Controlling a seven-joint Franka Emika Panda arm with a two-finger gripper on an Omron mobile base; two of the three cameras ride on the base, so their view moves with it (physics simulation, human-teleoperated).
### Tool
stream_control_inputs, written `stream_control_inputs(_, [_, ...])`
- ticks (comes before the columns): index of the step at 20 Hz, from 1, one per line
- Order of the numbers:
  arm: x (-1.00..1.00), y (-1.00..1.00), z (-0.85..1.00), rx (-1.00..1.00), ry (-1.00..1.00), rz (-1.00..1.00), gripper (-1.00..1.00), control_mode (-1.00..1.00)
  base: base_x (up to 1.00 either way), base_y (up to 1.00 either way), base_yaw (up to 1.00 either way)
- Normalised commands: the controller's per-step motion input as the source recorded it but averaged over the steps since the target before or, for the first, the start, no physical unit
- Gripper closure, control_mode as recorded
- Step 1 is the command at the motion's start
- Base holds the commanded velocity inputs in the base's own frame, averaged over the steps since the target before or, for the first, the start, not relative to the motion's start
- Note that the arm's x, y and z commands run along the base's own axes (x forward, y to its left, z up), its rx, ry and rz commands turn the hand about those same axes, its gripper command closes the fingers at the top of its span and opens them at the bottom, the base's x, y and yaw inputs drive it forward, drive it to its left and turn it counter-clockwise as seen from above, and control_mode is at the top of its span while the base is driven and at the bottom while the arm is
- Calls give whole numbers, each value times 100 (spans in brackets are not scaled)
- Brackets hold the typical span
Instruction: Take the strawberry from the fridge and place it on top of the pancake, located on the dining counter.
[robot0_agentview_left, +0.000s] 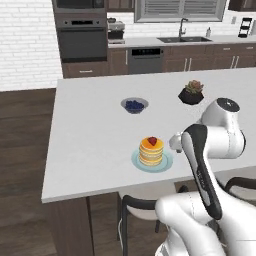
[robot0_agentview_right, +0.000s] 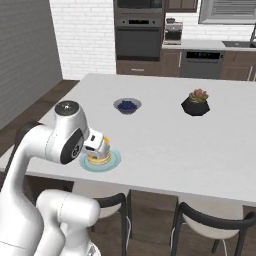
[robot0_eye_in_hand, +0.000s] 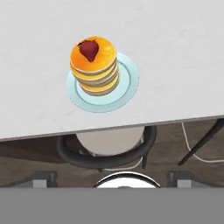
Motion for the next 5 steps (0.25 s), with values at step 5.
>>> stream_control_inputs(5, [-10, -7, 95, 1, -18, 0, -100, -100, 0, 0, 0])
